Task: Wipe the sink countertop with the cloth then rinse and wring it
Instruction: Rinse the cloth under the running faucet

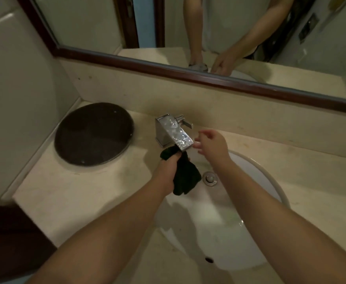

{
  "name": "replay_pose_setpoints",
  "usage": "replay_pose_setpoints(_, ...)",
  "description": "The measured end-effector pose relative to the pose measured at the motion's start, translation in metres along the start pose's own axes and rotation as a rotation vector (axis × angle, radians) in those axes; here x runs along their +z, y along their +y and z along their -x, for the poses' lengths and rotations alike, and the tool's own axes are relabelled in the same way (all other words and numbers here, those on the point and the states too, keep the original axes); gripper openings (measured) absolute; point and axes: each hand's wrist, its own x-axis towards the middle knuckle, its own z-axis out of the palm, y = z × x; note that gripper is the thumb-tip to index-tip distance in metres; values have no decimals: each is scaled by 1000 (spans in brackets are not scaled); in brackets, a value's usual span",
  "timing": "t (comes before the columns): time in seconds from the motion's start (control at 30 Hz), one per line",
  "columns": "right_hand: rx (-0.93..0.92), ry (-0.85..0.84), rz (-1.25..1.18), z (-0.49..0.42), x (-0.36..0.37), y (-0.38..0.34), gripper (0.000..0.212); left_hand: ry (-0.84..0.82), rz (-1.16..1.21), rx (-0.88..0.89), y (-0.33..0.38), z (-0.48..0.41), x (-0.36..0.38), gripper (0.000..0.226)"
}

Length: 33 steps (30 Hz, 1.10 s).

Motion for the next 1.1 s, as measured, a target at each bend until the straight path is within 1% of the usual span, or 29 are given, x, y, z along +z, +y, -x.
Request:
replay_pose_setpoints(0.03, -32, 18, 71, -11, 4, -10, 18, -22, 26, -23, 4, -6, 1, 40)
replay_pose_setpoints(0.1, -86, -29, 262, -30, 14, -25, 26, -71, 49, -64, 12, -16, 3, 43)
replay_pose_setpoints(0.17, -158, -44, 514, -44, 21, -33, 33, -109, 61, -118, 18, -26, 5, 36)
replay_pose_setpoints(0.23, -245, -35, 742, -53, 23, -31, 29, -112, 37, -167, 22, -32, 7, 28)
replay_pose_setpoints(0.27, -276, -24, 793, -56, 24, -28, 27, -100, 17, -184, 24, -33, 8, 26)
replay_pose_setpoints(0.33, -314, -1, 802, -62, 23, -23, 23, -63, -20, -205, 27, -36, 12, 22)
replay_pose_setpoints(0.4, -315, 27, 734, -67, 23, -18, 21, -68, -46, -240, 28, -38, 17, 24)
replay_pose_setpoints(0.5, -265, 86, 564, -70, 30, -12, 22, -75, -69, -242, 23, -45, 22, 39)
replay_pose_setpoints(0.6, -140, 192, 284, -59, 34, -2, 26, -63, -107, -226, 16, -50, 26, 46)
replay_pose_setpoints(0.67, 26, 307, 153, -49, 34, 13, 33, -45, -84, -217, 14, -53, 29, 53)
replay_pose_setpoints(0.7, 150, 309, 133, -44, 33, 24, 38, -29, -55, -208, 14, -54, 31, 53)
replay_pose_setpoints(0.73, 281, 278, 95, -39, 35, 35, 41, -19, -7, -193, 13, -57, 32, 55)
replay_pose_setpoints(0.8, 529, 154, -169, -26, 41, 57, 46, -34, 75, -166, 11, -58, 35, 68)
replay_pose_setpoints(0.83, 613, 112, -274, -18, 45, 61, 51, -45, 116, -157, 10, -57, 37, 71)
replay_pose_setpoints(0.87, 655, 72, -369, -12, 49, 62, 53, -51, 157, -144, 9, -54, 39, 63)
replay_pose_setpoints(0.9, 657, 75, -446, -7, 53, 61, 48, -36, 172, -126, 7, -54, 39, 51)
replay_pose_setpoints(0.97, 638, 147, -549, -3, 59, 64, 28, 6, 158, -97, 6, -56, 39, 37)
replay_pose_setpoints(1.07, 588, 276, -466, 3, 69, 62, 15, 80, 55, 1, 8, -66, 35, 9)
replay_pose_setpoints(1.1, 571, 313, -433, 2, 71, 66, 16, 110, 10, 23, 10, -68, 31, 12)
